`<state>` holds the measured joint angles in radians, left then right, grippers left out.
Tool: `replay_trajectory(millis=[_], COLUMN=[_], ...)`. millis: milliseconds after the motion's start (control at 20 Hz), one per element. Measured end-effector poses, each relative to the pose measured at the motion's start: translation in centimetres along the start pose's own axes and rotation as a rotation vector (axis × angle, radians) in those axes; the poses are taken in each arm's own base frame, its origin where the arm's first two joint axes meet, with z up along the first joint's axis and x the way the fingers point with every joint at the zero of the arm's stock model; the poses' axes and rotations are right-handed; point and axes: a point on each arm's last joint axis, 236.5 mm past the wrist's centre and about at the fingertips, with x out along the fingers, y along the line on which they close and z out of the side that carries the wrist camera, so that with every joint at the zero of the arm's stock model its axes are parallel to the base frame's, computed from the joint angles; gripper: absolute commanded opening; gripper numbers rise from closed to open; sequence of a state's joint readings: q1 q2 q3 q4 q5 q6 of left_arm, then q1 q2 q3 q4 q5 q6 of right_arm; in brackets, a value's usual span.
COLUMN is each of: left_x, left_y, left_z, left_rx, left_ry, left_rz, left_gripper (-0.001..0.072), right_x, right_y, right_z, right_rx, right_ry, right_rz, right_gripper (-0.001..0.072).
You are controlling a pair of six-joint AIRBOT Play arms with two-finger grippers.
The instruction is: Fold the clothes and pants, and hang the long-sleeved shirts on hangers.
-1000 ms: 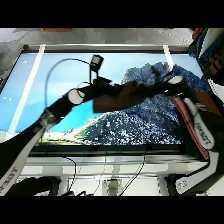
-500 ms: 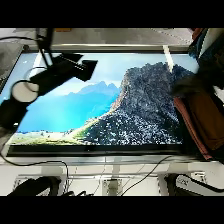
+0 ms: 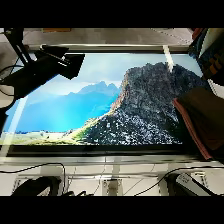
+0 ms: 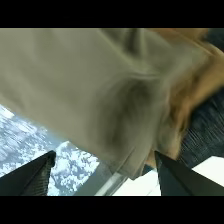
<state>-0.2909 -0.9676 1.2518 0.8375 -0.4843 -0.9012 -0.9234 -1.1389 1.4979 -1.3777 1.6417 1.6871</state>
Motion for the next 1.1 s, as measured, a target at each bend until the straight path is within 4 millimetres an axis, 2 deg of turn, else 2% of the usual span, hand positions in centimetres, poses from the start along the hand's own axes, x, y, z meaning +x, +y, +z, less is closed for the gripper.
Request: replay_trajectory(millis=[100,150,200,250,300,450,550,650,750,900,1000,1100], left_x=[-0.1,-0.1,-0.1,-0.1,-0.1,-0.1,-0.1,-0.1,-0.1,-0.1,-0.1,-0.1], left_y=[0.0,0.0,0.0,0.0,0.0,0.0,0.0,0.0,0.0,0.0,0.0,0.0], left_z=[0.1,0.1,0.1,0.1,0.1,0.1,0.1,0.1,0.1,0.1,0.1,0.1], left_rx=[0.001,0.001,0.001,0.001,0.001,0.001,0.001,0.001,0.001,0.001,0.001,0.001], left_ry=[-0.001,0.000,-0.001,-0.002,-0.001,-0.001,-0.001,-0.001,-0.001,-0.001,-0.001,-0.001], left_rz=[0.000,-0.001,0.000,0.000,0.000,0.000,0.000,0.000,0.000,0.000,0.000,0.000], left_gripper=[0.0692,0.0691,0.0691,0.0691,0.0691,0.0691,0.0692,0.0691,0.0691,0.0691,0.0691,0.0691], right_x=[-0.1,-0.1,-0.1,-0.1,-0.1,0.0,0.1,0.3,0.4,0.4,0.4,0.3], right_y=[-0.8,-1.1,-1.1,-1.1,-0.9,1.9,5.5,10.1,15.2,21.3,23.9,25.4], right_z=[-0.2,-0.2,-0.1,0.1,0.5,1.3,1.4,0.5,-1.7,-6.3,-9.2,-11.4], right_rx=[0.019,0.025,0.028,0.029,0.029,-0.005,-0.073,-0.202,-0.383,-0.645,-0.803,-0.931], right_ry=[0.008,0.006,0.001,-0.007,-0.022,-0.064,-0.086,-0.092,-0.091,-0.089,-0.100,-0.119], right_rz=[-0.024,-0.035,-0.035,-0.033,-0.027,0.050,0.125,0.197,0.258,0.296,0.282,0.250], right_gripper=[0.0686,0.0643,0.0445,0.0180,0.0020,0.0011,0.0011,0.0010,0.0011,0.0010,0.0010,0.0011])
